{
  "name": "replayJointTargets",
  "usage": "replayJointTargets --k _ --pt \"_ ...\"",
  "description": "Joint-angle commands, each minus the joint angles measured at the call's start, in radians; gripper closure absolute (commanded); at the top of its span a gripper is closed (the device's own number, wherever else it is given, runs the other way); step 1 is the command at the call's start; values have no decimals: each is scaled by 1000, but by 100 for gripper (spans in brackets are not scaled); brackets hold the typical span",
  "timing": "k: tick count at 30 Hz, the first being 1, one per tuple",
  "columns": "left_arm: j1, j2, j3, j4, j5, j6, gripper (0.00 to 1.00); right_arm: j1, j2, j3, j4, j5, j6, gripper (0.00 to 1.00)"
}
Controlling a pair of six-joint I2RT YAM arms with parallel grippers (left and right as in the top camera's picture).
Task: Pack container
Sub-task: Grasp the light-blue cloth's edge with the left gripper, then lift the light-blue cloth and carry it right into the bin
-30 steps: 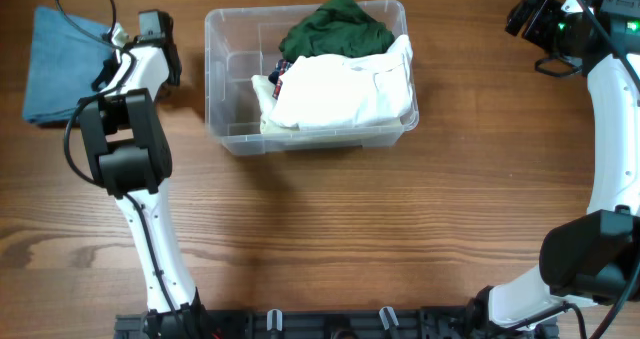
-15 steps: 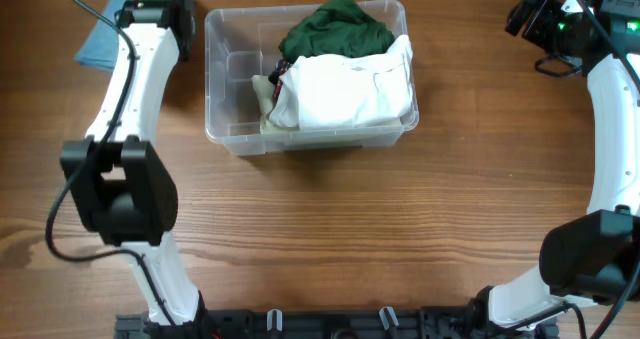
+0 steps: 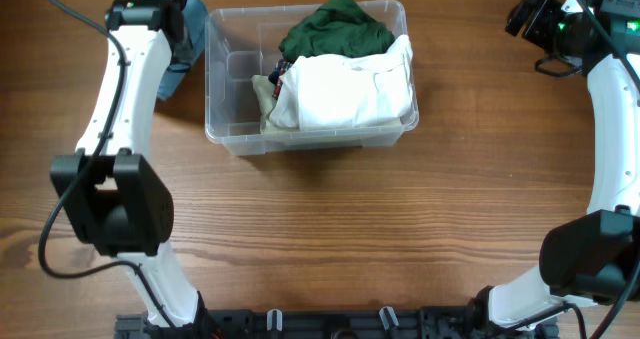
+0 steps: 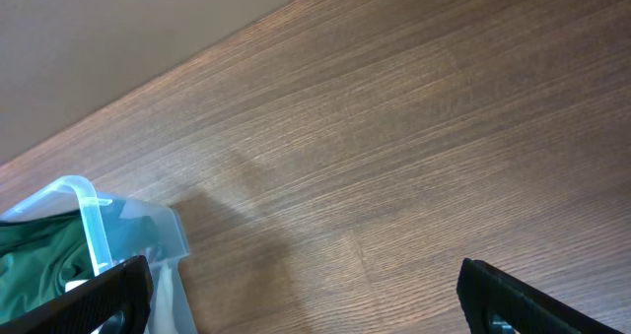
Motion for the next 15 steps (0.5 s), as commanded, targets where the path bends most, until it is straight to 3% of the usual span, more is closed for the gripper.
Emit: replayJointTargets --k 1,6,15 --pt "9 -177 21 13 63 -83 96 1 13 -4 0 7 14 0" --pt "29 -293 21 0 174 -142 96 1 13 -4 0 7 14 0" --pt "36 -426 21 -66 565 -261 96 1 13 -4 0 7 15 0"
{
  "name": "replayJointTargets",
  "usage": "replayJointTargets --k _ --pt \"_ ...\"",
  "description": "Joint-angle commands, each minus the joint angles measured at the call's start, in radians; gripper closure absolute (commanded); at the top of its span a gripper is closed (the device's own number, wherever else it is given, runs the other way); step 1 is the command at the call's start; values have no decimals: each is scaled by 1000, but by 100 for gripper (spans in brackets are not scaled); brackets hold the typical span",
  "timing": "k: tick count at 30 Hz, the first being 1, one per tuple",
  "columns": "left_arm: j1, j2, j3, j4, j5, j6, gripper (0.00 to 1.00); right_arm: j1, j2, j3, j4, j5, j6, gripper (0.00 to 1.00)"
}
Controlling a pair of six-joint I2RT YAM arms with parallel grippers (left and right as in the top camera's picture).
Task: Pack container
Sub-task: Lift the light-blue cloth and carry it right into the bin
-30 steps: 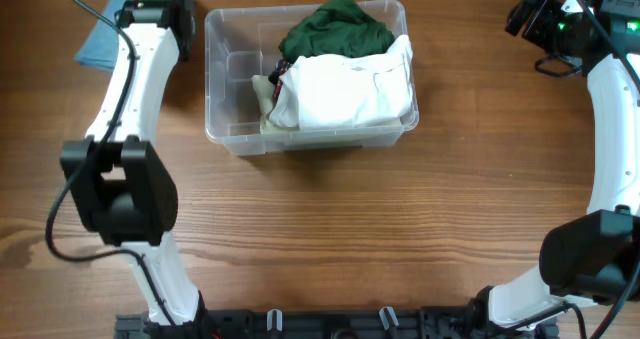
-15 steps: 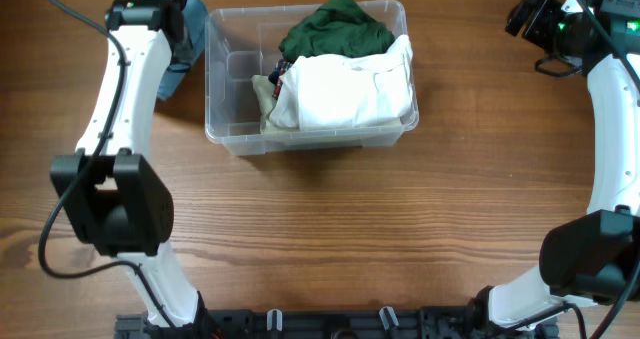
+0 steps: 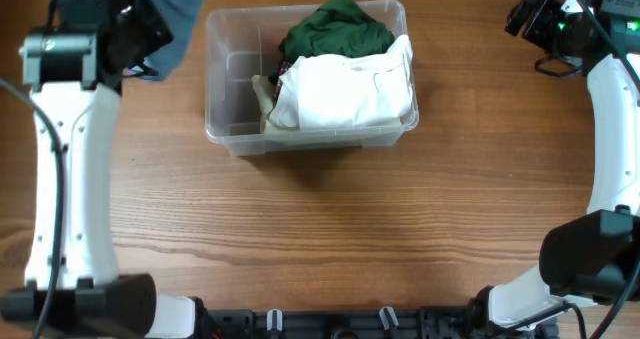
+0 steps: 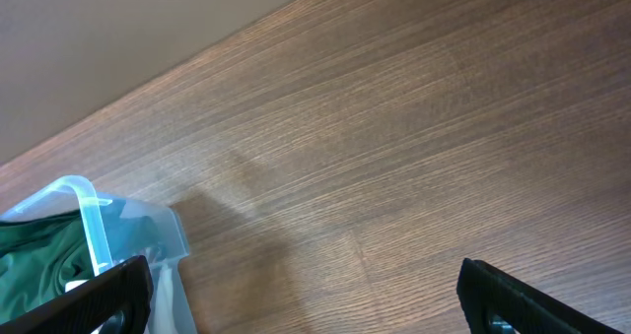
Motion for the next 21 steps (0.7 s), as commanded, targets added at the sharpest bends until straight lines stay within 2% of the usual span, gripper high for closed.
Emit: replayJointTargets --k 1,5,16,21 --pt "1 -53 24 -4 262 -101 96 1 13 -4 0 7 14 0" --pt "-16 -59 24 -4 377 -134 96 1 13 -4 0 7 14 0" --pt "-138 -59 24 49 402 -156 96 1 13 -4 0 7 14 0" --pt "-156 -58 24 -5 438 -149 96 1 13 -4 0 7 14 0"
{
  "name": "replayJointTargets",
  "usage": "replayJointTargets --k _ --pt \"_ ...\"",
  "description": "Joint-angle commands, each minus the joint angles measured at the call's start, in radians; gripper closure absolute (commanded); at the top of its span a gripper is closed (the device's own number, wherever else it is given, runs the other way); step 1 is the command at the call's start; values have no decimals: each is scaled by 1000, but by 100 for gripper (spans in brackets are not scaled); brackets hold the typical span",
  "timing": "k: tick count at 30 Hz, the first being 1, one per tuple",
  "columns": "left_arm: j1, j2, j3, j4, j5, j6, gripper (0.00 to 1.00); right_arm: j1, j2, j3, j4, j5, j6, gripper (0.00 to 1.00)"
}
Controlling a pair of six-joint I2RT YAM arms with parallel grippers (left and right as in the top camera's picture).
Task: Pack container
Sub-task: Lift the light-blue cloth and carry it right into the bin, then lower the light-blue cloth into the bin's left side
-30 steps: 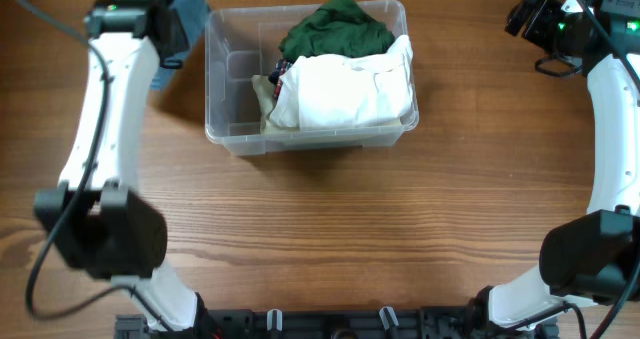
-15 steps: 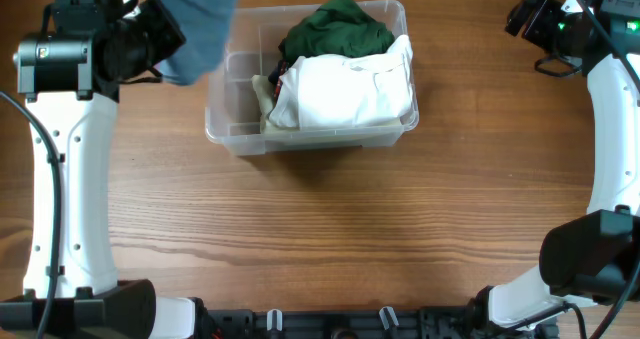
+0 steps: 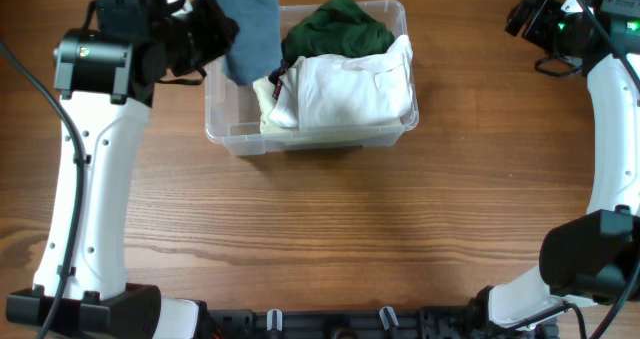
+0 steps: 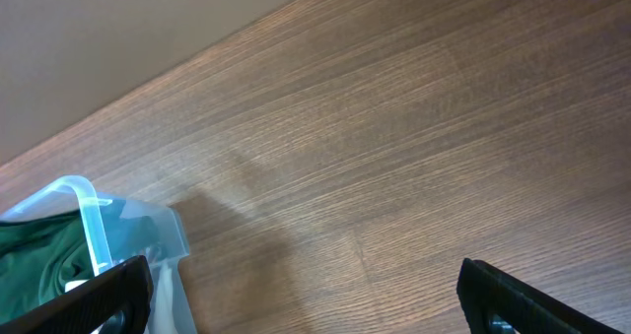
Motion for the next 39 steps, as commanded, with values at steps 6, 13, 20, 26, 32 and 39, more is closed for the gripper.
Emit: replayJointTargets --k 6,13,20,26,32,39 --pt "-13 -37 24 -156 72 75 96 1 13 -5 0 7 14 0" --pt "-16 -23 24 -185 72 108 96 1 13 -5 0 7 14 0" --pt "-62 48 24 -190 72 134 96 1 13 -5 0 7 14 0" --pt "-61 101 24 -220 71 185 96 1 13 -5 0 7 14 0" --pt "-61 105 24 -243 -18 190 96 1 13 -5 0 7 14 0" --pt "-61 105 24 -249 -35 213 96 1 13 -5 0 7 14 0"
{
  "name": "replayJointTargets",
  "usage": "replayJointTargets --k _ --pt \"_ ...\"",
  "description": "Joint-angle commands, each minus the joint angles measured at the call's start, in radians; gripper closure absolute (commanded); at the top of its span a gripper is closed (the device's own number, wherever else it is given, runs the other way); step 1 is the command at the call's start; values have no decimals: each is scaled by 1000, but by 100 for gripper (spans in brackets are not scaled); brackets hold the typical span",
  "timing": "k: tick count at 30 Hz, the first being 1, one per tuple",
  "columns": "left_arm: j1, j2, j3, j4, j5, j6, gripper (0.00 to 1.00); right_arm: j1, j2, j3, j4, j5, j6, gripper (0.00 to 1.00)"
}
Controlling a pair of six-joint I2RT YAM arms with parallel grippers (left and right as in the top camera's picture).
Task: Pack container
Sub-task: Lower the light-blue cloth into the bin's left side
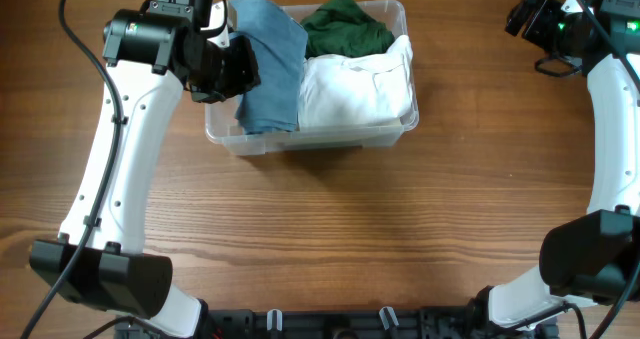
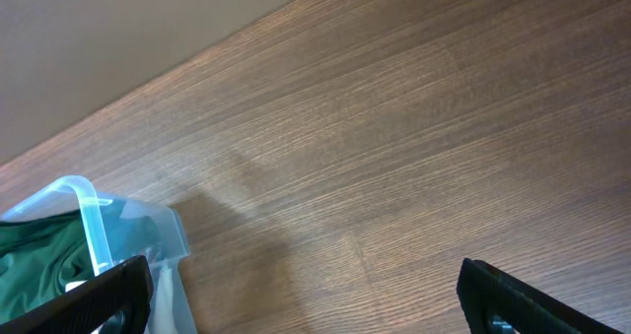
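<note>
A clear plastic container [image 1: 400, 129] stands at the back middle of the table, holding a green garment [image 1: 345, 27] and a folded white garment [image 1: 355, 87]. A blue cloth [image 1: 272, 69] hangs over the container's left part, and its lower end reaches the front rim. My left gripper [image 1: 240, 67] is at the cloth's left edge, shut on it; its fingertips are hidden under the wrist. My right gripper [image 1: 527, 17] hovers at the far right, open and holding nothing [image 2: 306, 309]. The right wrist view shows the container's corner [image 2: 91, 216] and the green garment [image 2: 39, 260].
The brown wooden table [image 1: 330, 229] stretches in front of the container. The right wrist view takes in the table's far edge [image 2: 197, 53]. A black rail [image 1: 320, 324] runs along the near edge, where both arm bases stand.
My left gripper moved down and right with the blue cloth. The cloth hung above the container's left rim then and now drapes over the left compartment. The right arm has not moved.
The blue cloth first lay on the table left of the container, under my left gripper. Then it was held up at the far left. After that it hung over the container's left rim, and now it covers the container's left part. My right gripper stayed open throughout.
</note>
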Motion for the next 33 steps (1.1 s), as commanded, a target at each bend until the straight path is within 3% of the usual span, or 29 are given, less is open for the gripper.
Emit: replayJointTargets --k 1,33 --pt "3 -21 24 3 -15 40 96 1 13 -5 0 7 14 0" --pt "3 -22 24 27 -45 40 96 1 13 -5 0 7 14 0"
